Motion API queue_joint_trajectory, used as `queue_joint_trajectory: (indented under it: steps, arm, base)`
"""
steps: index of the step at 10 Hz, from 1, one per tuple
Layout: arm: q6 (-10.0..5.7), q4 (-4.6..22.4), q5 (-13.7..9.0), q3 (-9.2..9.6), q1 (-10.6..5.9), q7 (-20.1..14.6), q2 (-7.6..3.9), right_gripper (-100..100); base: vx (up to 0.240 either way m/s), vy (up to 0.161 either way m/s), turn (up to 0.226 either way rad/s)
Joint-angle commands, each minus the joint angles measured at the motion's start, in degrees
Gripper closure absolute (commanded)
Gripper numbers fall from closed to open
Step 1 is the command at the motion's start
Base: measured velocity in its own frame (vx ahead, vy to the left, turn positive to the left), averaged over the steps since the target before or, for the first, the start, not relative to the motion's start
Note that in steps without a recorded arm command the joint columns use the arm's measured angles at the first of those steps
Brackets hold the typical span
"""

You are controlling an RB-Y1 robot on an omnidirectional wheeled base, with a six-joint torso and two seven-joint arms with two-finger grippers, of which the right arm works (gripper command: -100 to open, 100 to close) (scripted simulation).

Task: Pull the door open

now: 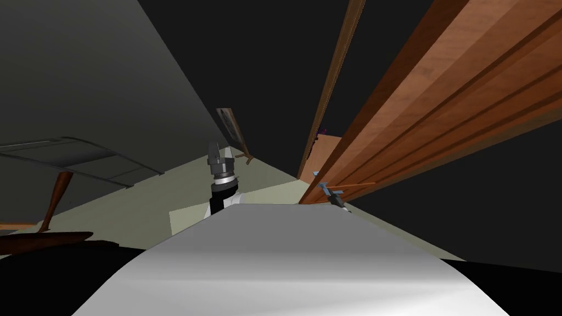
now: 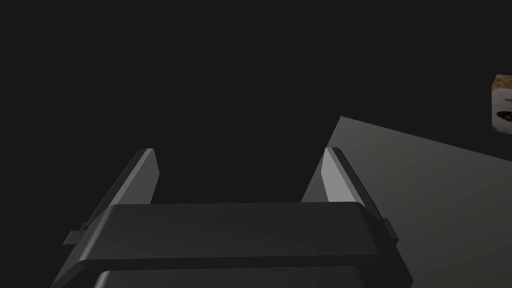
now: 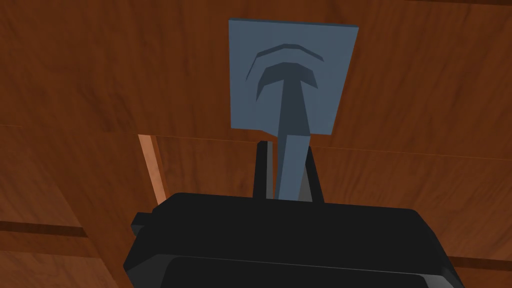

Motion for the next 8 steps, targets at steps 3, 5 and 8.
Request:
queue_joint_trajectory:
  steps: [3,5,8]
  arm:
    - [-0.44,0.0,0.1,0.05,0.82,-0.1,-0.03,100]
    - [-0.8,0.2,0.1,0.05,0.92,-0.1,-0.08,100]
    - [-1.69,0.7,0.1,0.05,1.17,-0.2,-0.19,100]
  base:
    - [-0.125,-0.06,0.115]
    - [-0.179,-0.062,0.161]
    - [-0.205,-0.111,0.172]
